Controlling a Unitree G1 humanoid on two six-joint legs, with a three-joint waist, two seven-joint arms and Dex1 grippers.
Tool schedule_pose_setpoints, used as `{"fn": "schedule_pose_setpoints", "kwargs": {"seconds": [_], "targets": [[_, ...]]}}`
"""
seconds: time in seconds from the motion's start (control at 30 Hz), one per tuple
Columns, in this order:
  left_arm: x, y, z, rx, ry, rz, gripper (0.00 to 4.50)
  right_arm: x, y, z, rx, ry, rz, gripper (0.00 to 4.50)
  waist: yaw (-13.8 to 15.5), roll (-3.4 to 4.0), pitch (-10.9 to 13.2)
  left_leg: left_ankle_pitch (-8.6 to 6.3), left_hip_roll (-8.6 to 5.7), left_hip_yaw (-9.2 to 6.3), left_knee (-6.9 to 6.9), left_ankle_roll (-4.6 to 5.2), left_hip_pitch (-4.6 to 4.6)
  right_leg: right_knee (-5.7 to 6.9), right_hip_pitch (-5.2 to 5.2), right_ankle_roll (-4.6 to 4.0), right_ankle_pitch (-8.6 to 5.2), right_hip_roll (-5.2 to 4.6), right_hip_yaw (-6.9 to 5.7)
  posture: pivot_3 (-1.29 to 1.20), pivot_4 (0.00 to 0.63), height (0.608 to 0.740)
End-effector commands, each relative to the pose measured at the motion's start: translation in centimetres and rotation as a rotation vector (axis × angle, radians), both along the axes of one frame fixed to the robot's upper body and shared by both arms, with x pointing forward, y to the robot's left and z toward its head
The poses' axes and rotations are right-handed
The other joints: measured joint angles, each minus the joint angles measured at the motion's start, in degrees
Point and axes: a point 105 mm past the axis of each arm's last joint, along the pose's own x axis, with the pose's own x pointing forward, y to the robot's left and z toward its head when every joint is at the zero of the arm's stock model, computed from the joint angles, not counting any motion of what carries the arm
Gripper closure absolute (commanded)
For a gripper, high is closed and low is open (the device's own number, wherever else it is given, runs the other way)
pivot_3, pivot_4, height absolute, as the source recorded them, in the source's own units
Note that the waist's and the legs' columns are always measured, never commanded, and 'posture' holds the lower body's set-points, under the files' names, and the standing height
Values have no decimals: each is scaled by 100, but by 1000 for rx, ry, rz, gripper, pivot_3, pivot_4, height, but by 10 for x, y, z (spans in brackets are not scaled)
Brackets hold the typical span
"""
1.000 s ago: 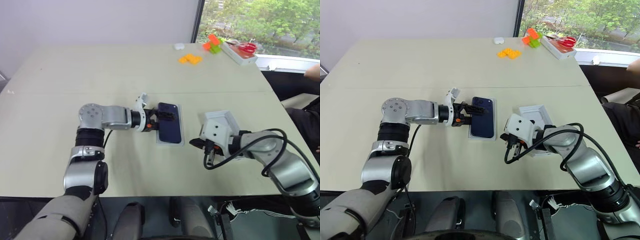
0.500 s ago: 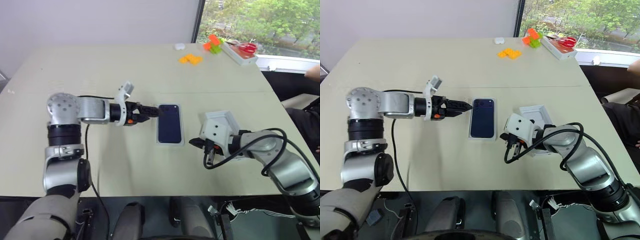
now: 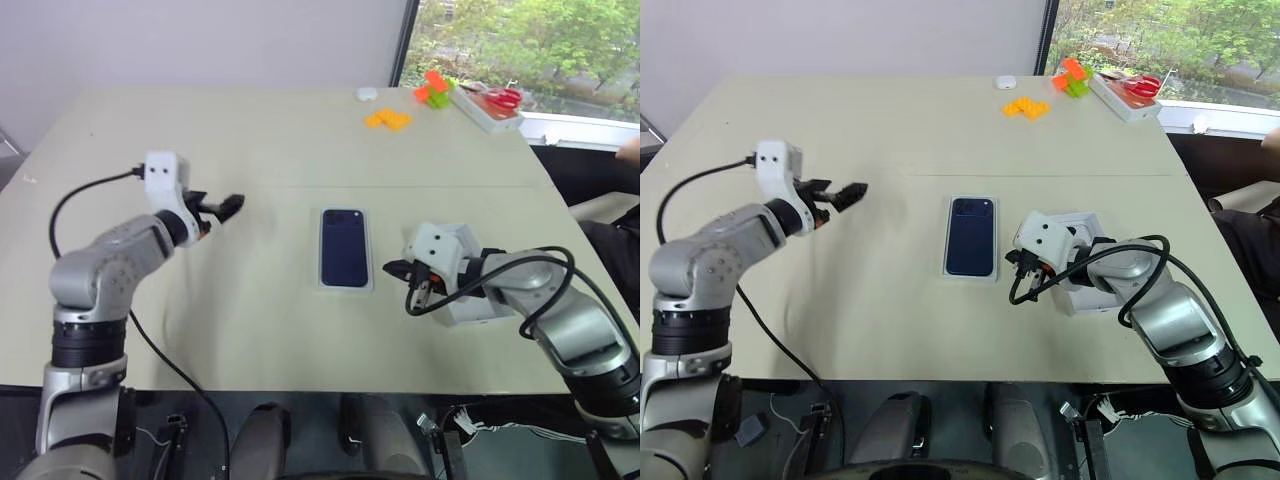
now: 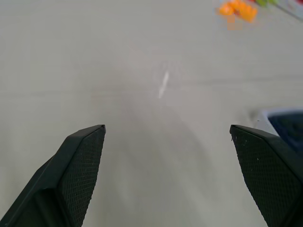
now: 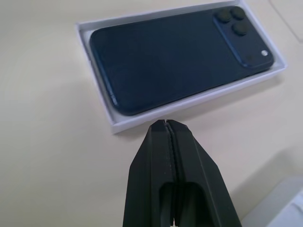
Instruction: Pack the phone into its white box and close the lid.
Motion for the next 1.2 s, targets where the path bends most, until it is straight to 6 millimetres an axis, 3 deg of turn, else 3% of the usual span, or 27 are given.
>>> {"fn": "schedule_pose_setpoints", "kwargs": {"seconds": [0.03,0.23,0.27,0.33,0.57,0.67,0.8,1.0,1.2], "targets": [[-6,-11,2,14,-37,-61,61,7,-2,15,22,-70,-23,4500,4,0,0,-2,1,1,1,4,-2,0,-1,2,0,0,-1,0,150,727],[-15,-26,-22,118,-15,-143,61,13,-10,13,15,-71,-78,4500,0,0,0,-10,2,1,1,19,0,0,-1,11,5,10,-1,0,150,727],[-18,-30,-24,131,-14,-165,290,15,-10,10,11,-60,-84,4500,-1,0,0,-10,4,1,1,19,0,0,-2,11,5,13,-1,0,150,727],[-21,-38,-28,154,-12,-195,866,18,-10,4,11,-40,-103,4500,-8,0,0,-10,7,1,1,20,1,0,-1,11,5,17,-1,0,150,727],[-23,-76,-47,229,41,-284,4457,35,-10,-19,-32,-20,-204,4500,0,0,0,-10,7,0,2,21,5,4,1,10,5,22,-1,0,150,727],[-25,-88,-59,268,77,-322,4457,34,1,-22,-13,-6,-182,4500,-10,0,0,-11,7,0,3,22,4,3,1,12,6,22,0,0,150,727],[-34,-111,-59,230,84,-417,4457,33,14,-23,9,7,-156,4500,-63,0,0,-16,8,-3,3,31,5,5,0,13,9,24,0,0,150,727],[-49,-125,-65,214,130,-535,4457,17,32,-24,36,47,-58,4500,-93,0,0,-16,8,-3,4,31,8,7,1,14,8,24,0,0,150,727],[-65,-130,-68,205,179,-630,4457,0,37,-26,32,75,5,4500,-97,1,0,-16,9,-3,4,32,10,10,2,15,7,27,0,0,150,727]]}}
